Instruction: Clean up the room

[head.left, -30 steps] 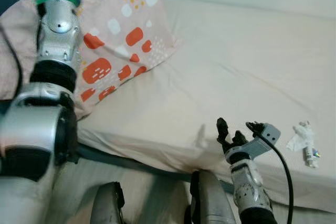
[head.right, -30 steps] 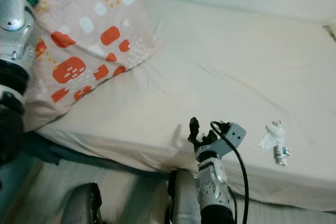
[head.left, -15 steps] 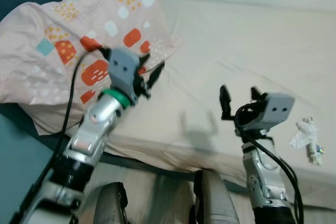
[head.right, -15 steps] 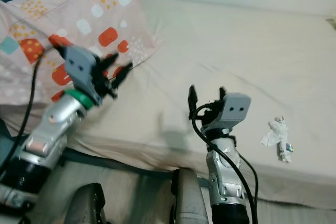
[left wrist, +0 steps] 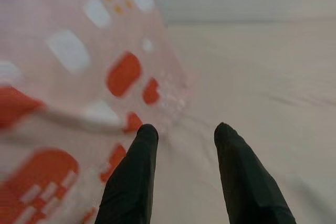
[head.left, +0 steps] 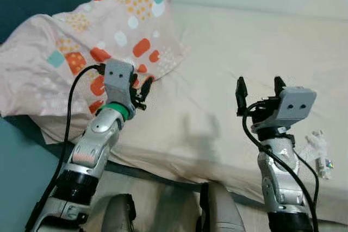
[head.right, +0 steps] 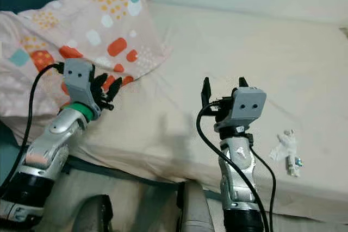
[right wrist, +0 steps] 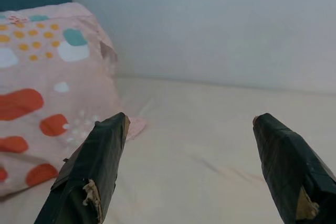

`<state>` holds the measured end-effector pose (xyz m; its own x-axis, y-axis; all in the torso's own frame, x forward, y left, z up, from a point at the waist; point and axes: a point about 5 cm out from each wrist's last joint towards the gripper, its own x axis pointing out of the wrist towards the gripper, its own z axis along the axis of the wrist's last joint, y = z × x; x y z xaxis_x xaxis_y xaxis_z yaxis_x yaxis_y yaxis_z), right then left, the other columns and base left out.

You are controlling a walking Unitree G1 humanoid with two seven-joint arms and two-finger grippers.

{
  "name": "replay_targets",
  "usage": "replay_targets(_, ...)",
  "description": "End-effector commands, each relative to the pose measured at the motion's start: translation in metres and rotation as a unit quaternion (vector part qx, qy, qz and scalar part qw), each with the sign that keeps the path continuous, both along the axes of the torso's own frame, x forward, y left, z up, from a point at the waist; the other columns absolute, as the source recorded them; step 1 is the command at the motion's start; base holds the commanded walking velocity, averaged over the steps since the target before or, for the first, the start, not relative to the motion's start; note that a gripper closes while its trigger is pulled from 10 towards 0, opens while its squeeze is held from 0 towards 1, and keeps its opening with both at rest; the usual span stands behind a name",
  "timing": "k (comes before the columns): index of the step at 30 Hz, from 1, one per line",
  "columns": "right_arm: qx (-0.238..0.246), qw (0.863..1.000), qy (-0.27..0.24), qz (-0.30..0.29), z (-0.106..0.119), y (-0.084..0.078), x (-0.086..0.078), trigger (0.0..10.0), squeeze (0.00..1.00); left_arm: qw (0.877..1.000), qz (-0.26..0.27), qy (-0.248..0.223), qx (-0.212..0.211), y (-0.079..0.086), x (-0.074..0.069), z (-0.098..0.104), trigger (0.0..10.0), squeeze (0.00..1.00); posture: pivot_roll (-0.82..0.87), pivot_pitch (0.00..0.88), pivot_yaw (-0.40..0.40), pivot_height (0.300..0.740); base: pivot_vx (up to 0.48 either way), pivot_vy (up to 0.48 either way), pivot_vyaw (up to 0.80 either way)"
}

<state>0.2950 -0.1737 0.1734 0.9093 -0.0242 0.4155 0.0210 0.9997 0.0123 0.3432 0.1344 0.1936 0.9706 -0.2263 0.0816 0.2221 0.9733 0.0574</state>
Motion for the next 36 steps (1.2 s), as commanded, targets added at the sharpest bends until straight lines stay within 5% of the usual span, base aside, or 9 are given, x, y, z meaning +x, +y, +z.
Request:
replay_targets(1, 0.002, 1.0, 0.009, -0.001, -0.004, 0.001, -0.001, 10.0, 0.0, 1.0, 0.008, 0.008, 0.006, 0.001, 0.001, -0.001, 10.0, 0.0, -0.03, 0.098, 0.034, 0.675, 0.0, 0.0, 0.0)
replay_targets(18, 0.006, 0.999, 0.032, -0.007, -0.012, -0.003, 0.002, 10.0, 0.0, 1.0, 0.008, 0.003, 0.0, -0.013, 0.005, 0.002, 10.0, 0.0, -0.03, 0.088, 0.028, 0.74, 0.0, 0.0, 0.0)
replay_targets(29, 0.041, 0.997, 0.057, -0.019, -0.021, -0.007, 0.006, 10.0, 0.0, 1.0, 0.002, 0.003, -0.006, -0.02, 0.003, 0.0, 10.0, 0.0, -0.02, 0.079, 0.023, 0.74, 0.0, 0.0, 0.0)
replay_targets(36, 0.056, 0.996, 0.064, -0.013, -0.025, -0.006, 0.008, 10.0, 0.0, 0.999, -0.015, 0.019, -0.032, -0.028, 0.0, -0.003, 10.0, 0.0, -0.02, 0.072, 0.019, 0.74, 0.0, 0.0, -0.78)
